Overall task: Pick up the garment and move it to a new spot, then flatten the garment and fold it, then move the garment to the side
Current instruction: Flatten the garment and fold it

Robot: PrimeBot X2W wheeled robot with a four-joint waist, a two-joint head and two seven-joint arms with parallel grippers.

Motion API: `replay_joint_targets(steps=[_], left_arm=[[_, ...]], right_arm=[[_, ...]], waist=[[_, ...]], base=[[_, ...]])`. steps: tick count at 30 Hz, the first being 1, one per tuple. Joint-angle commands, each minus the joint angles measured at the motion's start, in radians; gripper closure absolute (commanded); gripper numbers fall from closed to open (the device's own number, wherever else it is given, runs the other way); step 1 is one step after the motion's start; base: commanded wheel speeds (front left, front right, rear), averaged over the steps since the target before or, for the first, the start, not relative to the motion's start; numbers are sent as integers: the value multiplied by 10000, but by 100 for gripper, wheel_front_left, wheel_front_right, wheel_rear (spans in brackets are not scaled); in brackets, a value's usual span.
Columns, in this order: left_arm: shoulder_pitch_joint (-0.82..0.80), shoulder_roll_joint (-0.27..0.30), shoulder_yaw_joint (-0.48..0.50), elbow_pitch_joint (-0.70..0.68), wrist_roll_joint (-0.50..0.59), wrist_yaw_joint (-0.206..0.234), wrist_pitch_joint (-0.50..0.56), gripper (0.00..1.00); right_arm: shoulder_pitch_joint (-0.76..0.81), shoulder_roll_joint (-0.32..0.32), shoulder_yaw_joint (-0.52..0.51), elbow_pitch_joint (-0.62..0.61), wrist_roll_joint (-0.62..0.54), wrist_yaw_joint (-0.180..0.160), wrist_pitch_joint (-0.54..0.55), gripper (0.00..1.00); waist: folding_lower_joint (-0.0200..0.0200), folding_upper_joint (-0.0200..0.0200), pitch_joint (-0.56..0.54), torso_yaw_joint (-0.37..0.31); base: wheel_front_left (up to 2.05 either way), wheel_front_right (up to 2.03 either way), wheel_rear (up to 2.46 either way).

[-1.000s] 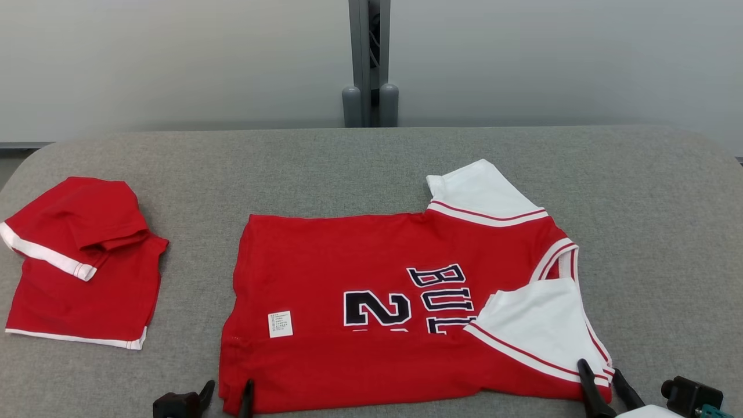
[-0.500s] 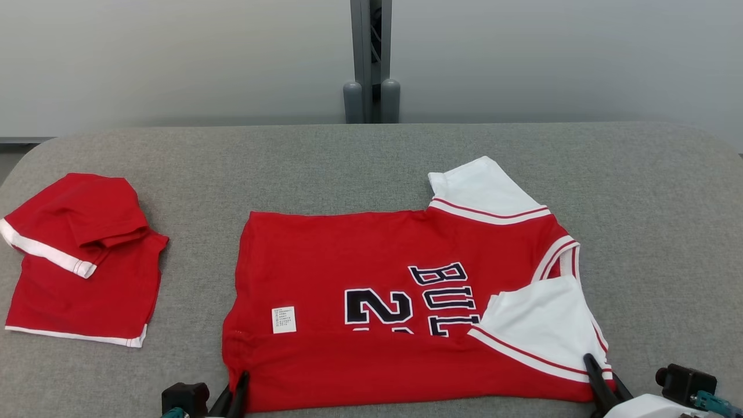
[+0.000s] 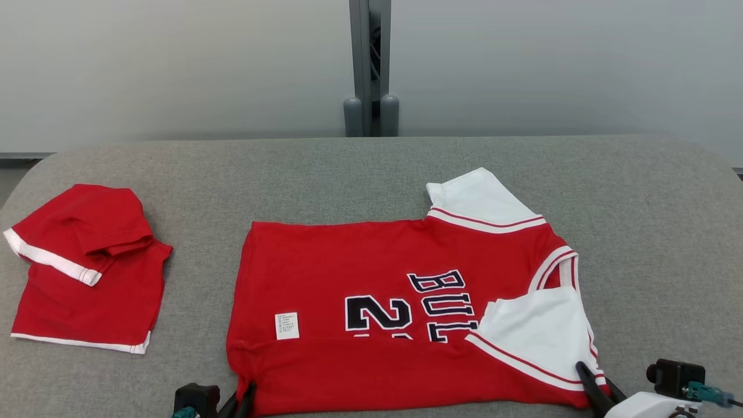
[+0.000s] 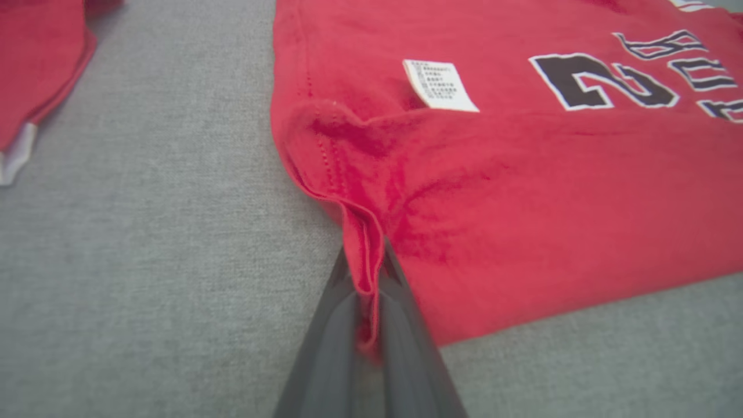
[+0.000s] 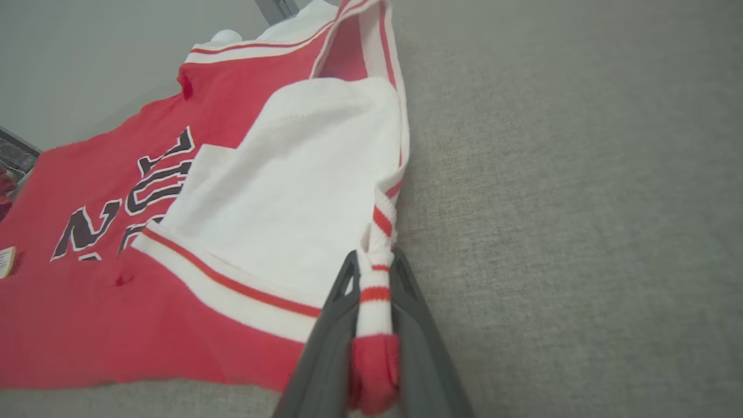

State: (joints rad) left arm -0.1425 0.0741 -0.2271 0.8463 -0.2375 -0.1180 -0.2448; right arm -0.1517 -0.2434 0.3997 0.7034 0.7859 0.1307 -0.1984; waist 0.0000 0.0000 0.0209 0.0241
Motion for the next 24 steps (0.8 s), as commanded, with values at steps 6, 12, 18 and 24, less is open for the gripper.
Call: replay_joint_targets(steps=[6, 12, 18, 24], left_arm=[[239, 410, -454, 113, -120, -122, 752, 100], [458, 963, -1243, -555, -449, -123, 1763, 100], [788, 1670, -1946, -1523, -954, -128, 2800, 100], [1579, 2646, -2391, -3195, -1639, -124, 4166, 100]], right_arm=[[368, -1042, 818, -1070, 1202, 2, 1467, 100], [685, -1952, 1120, -2101, 2461, 2, 2995, 100], [984, -2464, 1075, -2776, 3300, 2, 4072, 100], [1476, -2856, 879, -3150, 3842, 2, 5163, 100]], waist=[[0, 0, -277, -59], [0, 0, -405, -82], [0, 0, -507, -70], [0, 0, -626, -44]], base=[[0, 0, 0], [0, 0, 0], [0, 0, 0], [0, 0, 0]])
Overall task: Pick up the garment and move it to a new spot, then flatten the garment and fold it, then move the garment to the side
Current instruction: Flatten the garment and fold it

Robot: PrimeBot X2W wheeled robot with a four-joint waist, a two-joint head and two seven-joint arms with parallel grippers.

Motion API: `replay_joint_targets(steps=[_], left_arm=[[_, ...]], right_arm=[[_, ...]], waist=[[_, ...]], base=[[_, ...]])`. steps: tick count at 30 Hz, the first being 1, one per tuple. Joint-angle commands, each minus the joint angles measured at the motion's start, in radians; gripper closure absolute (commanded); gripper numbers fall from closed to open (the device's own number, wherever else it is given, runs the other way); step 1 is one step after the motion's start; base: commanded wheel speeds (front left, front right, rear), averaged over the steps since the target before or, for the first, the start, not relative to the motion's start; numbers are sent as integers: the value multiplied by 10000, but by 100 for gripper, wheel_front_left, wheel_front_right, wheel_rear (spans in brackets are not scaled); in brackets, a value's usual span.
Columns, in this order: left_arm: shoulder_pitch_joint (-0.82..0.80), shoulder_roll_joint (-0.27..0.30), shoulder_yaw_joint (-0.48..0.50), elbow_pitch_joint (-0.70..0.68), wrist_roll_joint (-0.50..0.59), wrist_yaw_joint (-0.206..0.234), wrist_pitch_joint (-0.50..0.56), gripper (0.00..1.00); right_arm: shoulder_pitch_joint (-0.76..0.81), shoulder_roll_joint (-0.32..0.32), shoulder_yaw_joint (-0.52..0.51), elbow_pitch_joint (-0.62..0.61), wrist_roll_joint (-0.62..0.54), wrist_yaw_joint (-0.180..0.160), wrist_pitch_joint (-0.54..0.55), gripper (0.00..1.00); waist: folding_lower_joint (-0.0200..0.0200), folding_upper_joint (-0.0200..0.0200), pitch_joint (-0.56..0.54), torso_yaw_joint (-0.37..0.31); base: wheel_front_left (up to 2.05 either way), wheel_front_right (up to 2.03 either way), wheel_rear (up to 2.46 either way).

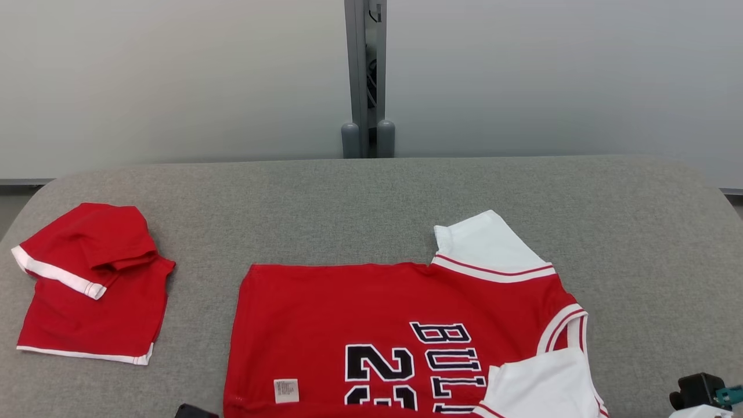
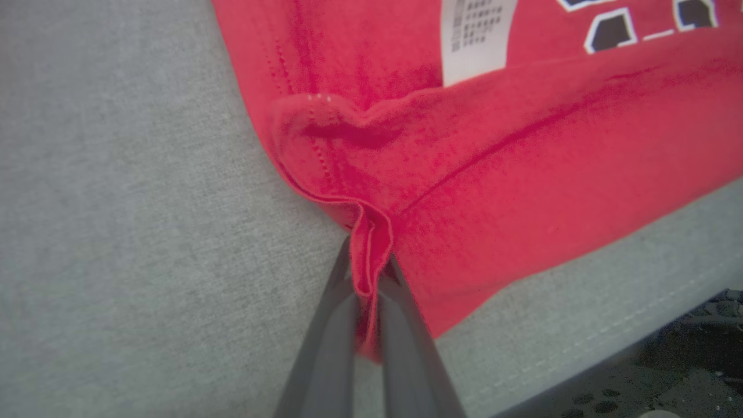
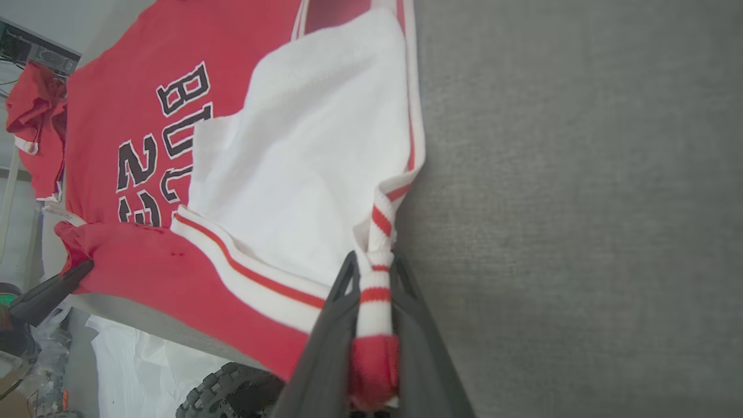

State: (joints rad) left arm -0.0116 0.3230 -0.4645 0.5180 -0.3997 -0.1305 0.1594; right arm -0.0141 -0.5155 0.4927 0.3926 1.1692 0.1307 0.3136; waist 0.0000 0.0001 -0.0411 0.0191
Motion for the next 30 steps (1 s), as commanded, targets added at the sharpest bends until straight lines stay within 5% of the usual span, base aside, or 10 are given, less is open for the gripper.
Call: replay_joint_targets(steps=[1, 6, 7, 8, 9, 19, 25, 30], left_arm=[[372, 259, -12, -169, -75, 4, 273, 100], [785, 561, 40, -1265, -313, 106, 819, 100], [854, 591, 57, -1456, -333, 141, 868, 87], [885, 607, 95, -1618, -356, 226, 868, 29], [928, 614, 132, -1768, -388, 306, 881, 0], [764, 675, 777, -2774, -535, 1047, 424, 0], [117, 231, 1462, -2991, -330, 1776, -1357, 0], [-385, -519, 1793, -2477, -564, 1866, -3074, 0]], right_arm=[[153, -173, -110, -97, 19, 2, 116, 100], [406, -96, -429, -222, 8, 2, 152, 100], [401, -41, -557, -176, -44, 2, 35, 83], [398, 21, -628, -139, -58, 2, 16, 11], [404, 104, -700, -108, -39, 2, 69, 0], [-3, 256, -1587, -439, -765, 2, -940, 0], [-520, 426, -2005, -765, -2200, 3, -3191, 0], [-980, 839, -2113, -639, -3713, 2, -5060, 0]], waist=[[0, -1, -11, 14], [0, -1, -23, 36], [0, -1, -18, 35], [0, -1, -12, 36], [0, -1, -6, 37], [0, -1, 62, 32], [0, -1, 132, 15], [0, -1, 172, -46]], base=[[0, 0, 0], [0, 0, 0], [0, 0, 0], [0, 0, 0], [0, 0, 0], [0, 0, 0], [0, 0, 0], [0, 0, 0]])
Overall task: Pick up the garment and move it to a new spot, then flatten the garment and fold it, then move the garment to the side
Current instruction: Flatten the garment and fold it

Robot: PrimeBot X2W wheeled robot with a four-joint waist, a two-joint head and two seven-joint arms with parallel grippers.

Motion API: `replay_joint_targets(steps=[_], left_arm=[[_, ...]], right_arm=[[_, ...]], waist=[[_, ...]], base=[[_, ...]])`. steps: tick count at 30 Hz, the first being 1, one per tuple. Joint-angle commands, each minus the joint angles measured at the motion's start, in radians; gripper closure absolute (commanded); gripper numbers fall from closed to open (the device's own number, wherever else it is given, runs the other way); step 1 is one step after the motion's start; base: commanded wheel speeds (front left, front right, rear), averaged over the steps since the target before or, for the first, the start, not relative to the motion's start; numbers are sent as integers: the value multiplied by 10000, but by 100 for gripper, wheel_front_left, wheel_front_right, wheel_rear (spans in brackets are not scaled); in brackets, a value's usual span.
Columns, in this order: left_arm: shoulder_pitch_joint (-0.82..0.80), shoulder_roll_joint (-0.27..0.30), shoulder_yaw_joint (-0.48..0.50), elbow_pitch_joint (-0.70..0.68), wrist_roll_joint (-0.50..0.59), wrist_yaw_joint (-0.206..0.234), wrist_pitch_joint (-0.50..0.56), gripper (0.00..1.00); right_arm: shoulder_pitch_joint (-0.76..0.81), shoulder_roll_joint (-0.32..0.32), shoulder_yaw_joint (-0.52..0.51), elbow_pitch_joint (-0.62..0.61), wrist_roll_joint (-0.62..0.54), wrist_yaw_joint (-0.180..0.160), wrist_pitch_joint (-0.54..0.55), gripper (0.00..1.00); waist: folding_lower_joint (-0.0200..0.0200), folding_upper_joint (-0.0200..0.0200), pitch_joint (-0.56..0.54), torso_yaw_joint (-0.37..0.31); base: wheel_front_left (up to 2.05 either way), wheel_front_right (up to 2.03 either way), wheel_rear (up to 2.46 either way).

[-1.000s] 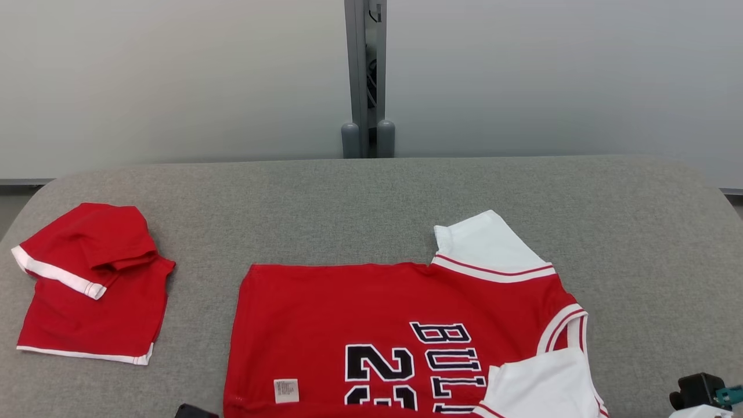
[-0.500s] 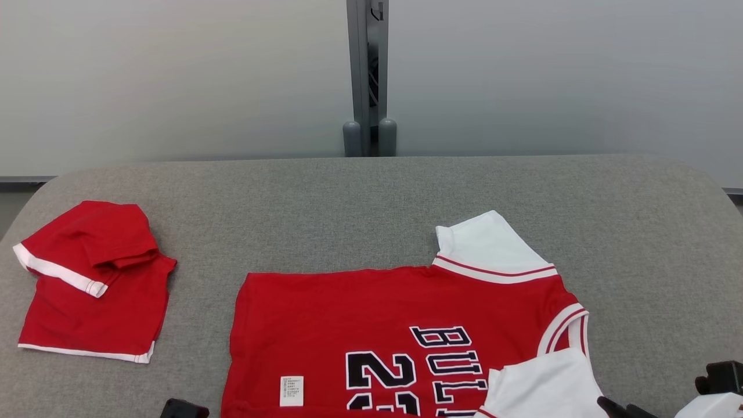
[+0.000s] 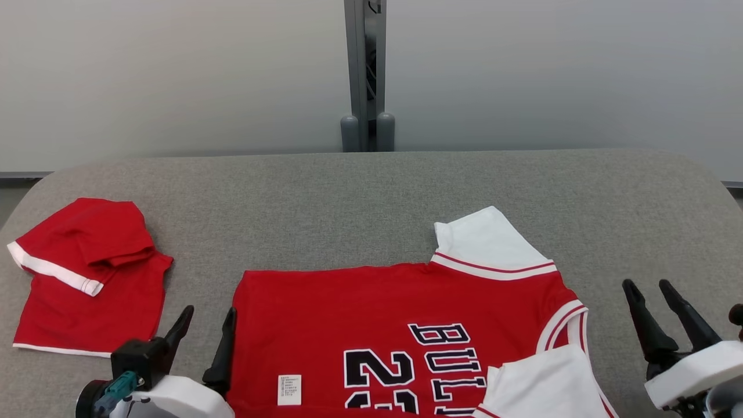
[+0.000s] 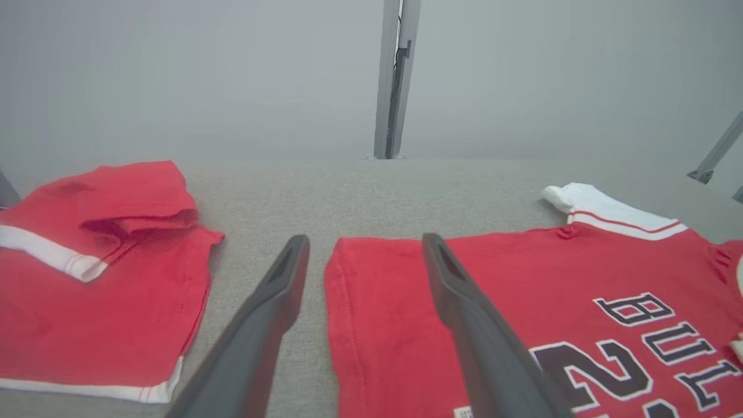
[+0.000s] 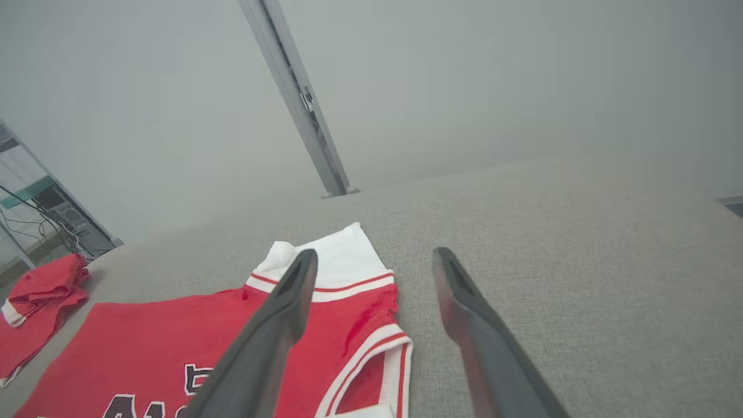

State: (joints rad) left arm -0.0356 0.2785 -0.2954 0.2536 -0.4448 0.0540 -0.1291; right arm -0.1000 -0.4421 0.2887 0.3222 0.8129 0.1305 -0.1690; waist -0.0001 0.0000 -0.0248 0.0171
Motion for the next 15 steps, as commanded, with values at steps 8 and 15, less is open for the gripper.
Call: replay_joint_targets(steps=[8, 15], left_arm=[[-736, -951, 448, 1456, 276, 46, -1342, 0], [-636, -1570, 1189, 1416, 1320, -183, -1354, 0]], right_arm=[[-473, 1135, -579, 506, -2925, 4, -987, 0], [-179, 2406, -1497, 608, -4128, 4, -975, 0]], waist=[[1, 0, 144, -173], [1, 0, 313, -240]], base=[[0, 0, 0], [0, 0, 0]])
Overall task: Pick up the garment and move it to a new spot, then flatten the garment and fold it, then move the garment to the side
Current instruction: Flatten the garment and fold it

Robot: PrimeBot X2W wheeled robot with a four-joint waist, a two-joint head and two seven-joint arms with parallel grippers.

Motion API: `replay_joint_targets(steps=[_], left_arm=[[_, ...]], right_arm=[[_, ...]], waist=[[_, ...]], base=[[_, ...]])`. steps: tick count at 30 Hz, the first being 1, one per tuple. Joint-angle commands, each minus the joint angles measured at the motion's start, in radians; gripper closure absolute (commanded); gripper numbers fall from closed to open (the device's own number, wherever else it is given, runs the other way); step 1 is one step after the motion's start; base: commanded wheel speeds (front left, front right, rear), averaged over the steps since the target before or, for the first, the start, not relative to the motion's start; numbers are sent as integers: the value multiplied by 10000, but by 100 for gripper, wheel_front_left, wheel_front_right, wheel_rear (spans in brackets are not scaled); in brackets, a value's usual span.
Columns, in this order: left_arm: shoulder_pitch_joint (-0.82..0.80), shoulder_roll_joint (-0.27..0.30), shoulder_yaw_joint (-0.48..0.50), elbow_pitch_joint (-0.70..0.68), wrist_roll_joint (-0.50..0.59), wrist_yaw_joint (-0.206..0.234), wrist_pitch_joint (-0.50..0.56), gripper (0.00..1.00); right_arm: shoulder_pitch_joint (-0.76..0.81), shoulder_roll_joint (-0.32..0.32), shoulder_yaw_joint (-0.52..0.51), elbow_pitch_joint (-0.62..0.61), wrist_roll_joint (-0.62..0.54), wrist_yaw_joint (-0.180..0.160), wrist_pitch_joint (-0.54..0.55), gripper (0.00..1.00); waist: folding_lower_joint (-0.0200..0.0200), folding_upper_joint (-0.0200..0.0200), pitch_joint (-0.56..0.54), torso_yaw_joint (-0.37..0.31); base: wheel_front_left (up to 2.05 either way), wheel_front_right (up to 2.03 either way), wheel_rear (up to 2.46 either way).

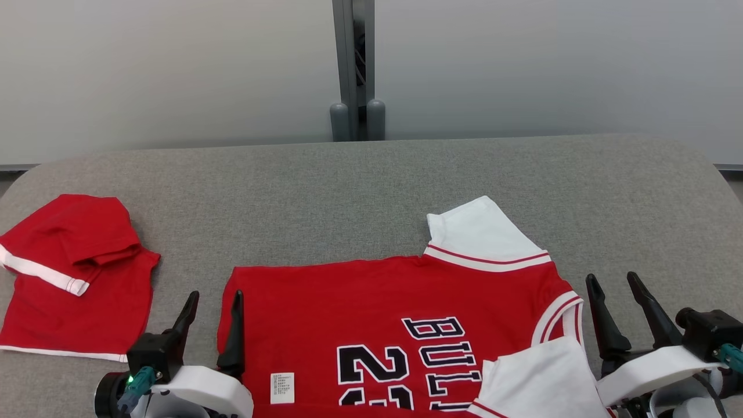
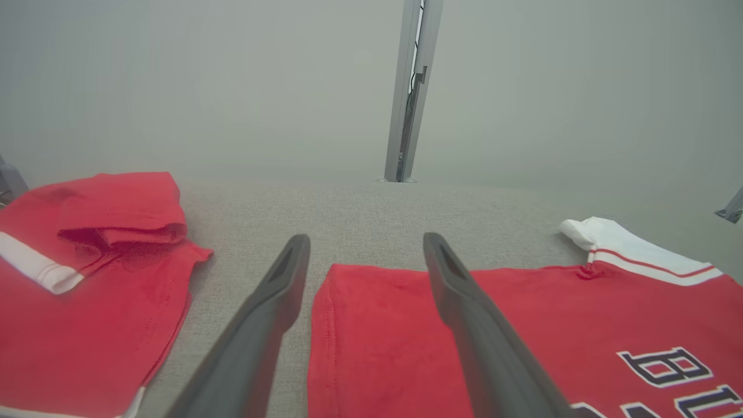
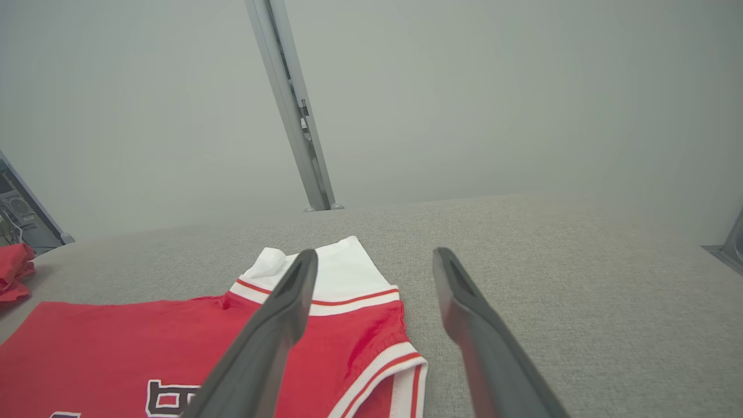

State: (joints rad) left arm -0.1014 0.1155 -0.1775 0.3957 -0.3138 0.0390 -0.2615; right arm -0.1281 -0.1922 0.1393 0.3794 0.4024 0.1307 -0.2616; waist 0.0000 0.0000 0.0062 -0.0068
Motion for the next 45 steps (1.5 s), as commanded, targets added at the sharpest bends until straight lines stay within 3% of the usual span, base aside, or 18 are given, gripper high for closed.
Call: replay_joint_targets(steps=[1, 9, 14, 18, 24, 32, 45], left_arm=[[41, -28, 107, 24, 90, -80, -32, 0], [-251, -417, 646, -5, 721, -564, -34, 0], [-680, -501, 679, 15, 1101, -828, -35, 0], [-1093, -559, 592, -33, 1163, -1030, -35, 0], [-1714, -623, 276, -9, 1197, -1192, -36, 0], [-2236, -631, -348, -112, 782, -1049, -36, 0], [-2410, -634, -639, -212, 544, -866, -36, 0]], right_arm=[[88, -28, -69, 43, -69, 2, -49, 0], [-686, -220, 177, 144, -248, 2, -52, 0], [-2059, -583, 460, 1109, 39, 2, 67, 0], [-3491, -669, 775, 2071, 1015, 2, 805, 0], [-5526, -1398, 1781, 3620, 1786, 3, 2153, 0], [-7239, -1873, 2772, 5261, 2658, 2, 3429, 0], [-8279, -2139, 4004, 6546, 3644, 2, 4226, 0]], waist=[[0, 0, 27, -1], [0, 0, 597, 150], [0, 0, 1354, 502], [0, 0, 2011, 923], [0, 0, 2804, 1626], [0, 0, 3412, 2303], [0, 0, 3675, 2636]], base=[[0, 0, 0], [0, 0, 0], [0, 0, 0], [0, 0, 0], [0, 0, 0], [0, 0, 0], [0, 0, 0]])
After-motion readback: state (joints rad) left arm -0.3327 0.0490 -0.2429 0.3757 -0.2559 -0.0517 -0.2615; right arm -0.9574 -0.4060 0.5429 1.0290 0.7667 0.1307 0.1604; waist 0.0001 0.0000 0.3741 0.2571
